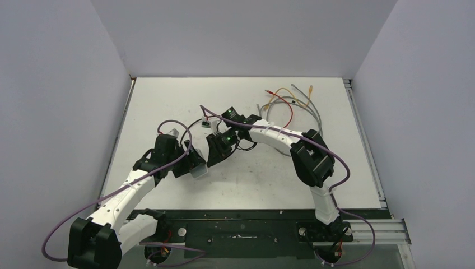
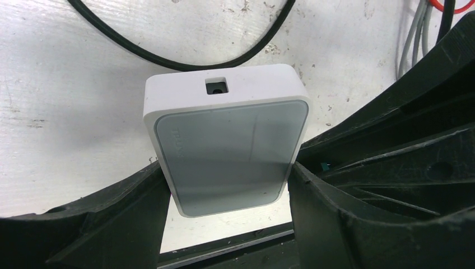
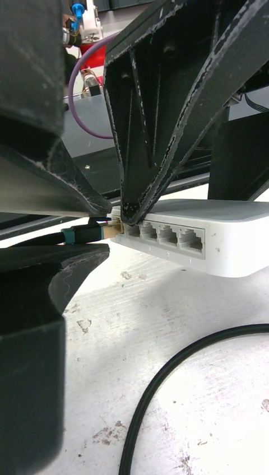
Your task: Pull the plug from the switch port
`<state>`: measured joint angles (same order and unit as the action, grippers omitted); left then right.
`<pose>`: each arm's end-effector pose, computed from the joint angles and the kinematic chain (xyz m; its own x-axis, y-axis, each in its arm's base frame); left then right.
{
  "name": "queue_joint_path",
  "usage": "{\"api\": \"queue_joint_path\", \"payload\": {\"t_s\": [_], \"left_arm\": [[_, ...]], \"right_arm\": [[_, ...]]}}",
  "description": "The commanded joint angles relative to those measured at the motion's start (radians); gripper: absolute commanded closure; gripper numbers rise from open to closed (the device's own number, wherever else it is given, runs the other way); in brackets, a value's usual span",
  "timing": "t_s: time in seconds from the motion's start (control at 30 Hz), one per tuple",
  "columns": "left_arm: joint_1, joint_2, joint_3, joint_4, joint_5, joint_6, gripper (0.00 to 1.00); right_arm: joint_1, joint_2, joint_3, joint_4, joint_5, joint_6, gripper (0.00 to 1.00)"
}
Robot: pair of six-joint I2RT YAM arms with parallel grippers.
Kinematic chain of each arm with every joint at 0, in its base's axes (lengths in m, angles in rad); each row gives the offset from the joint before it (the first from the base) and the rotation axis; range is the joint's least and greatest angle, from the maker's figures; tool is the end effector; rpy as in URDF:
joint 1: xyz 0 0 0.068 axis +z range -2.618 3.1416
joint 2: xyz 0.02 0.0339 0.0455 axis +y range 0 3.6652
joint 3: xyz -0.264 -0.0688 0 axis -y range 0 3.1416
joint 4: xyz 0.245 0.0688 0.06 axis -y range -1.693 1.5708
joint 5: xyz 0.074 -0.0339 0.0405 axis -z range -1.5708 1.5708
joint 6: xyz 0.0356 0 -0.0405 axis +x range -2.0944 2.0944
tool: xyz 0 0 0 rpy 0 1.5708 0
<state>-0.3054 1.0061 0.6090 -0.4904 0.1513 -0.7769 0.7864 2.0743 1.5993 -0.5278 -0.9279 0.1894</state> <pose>0.1861 -0.0643 0.2124 -0.7994 -0.4747 -0.3683 -0.2418 0.8154 -0.5260 0.2935 0.3344 0.2057 -0.7220 -0.5637 -0.4013 -0.6033 0.2290 0.7639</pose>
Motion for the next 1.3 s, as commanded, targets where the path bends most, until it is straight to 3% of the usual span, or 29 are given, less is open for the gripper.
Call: {"api": "queue_joint_path", "payload": {"t_s": [0.0,0.83,1.27], "left_arm": [[0.031,-0.025,0.033,-0.136,-0.204,0.043,1.0],[0.03,-0.048,0.033,-0.092,-0.164,0.054,1.0],[0.032,-0.063,0.017,-0.079,-0.154,0.05,1.0]], "right_arm": [[-0.109,-0.072,-0.043,-0.163,0.144,-0.064,0.95],[-0.154,-0.15,-0.043,-0.067,0.017,0.005,0.95],[-0.242,-0.287,-0.09,0.308,-0.133,0.299,0.95]]}}
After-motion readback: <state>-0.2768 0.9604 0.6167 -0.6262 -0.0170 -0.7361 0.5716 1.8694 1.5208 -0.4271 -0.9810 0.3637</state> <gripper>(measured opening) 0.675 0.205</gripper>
